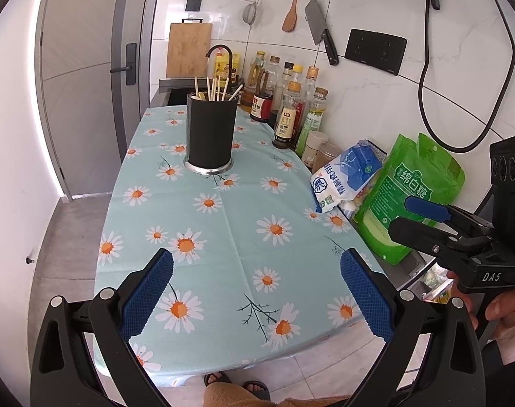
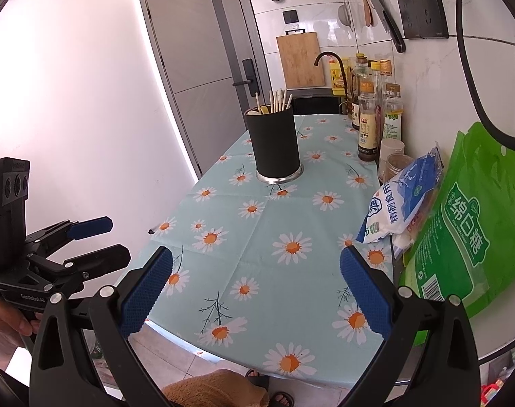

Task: Organize utensils

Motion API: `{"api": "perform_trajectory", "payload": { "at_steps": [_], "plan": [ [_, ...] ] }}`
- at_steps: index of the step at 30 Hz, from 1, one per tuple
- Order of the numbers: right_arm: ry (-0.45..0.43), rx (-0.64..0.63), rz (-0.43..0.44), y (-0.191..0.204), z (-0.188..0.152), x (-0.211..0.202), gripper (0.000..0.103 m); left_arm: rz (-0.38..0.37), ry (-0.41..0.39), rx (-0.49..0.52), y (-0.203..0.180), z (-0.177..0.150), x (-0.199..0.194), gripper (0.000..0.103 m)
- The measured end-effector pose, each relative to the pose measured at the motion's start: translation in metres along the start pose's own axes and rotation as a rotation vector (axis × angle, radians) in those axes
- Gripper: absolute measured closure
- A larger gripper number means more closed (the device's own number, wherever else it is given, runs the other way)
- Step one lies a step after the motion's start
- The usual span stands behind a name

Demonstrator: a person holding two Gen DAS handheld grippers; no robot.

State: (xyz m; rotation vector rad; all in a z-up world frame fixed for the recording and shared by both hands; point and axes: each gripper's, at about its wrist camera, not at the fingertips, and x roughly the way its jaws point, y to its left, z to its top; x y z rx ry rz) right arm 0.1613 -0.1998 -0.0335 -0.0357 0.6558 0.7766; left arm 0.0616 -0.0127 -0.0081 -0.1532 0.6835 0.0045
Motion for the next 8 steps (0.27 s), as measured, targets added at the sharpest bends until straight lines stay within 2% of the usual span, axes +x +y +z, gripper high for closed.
{"api": "perform_trajectory", "payload": {
  "at_steps": [8],
  "plan": [
    [-0.001,0.004,0.003,-0.0011,-0.0005,-0.0015,0.005,0.0,0.0,0.006,-0.0013,0.0023,-0.0009,0.007]
  ]
}}
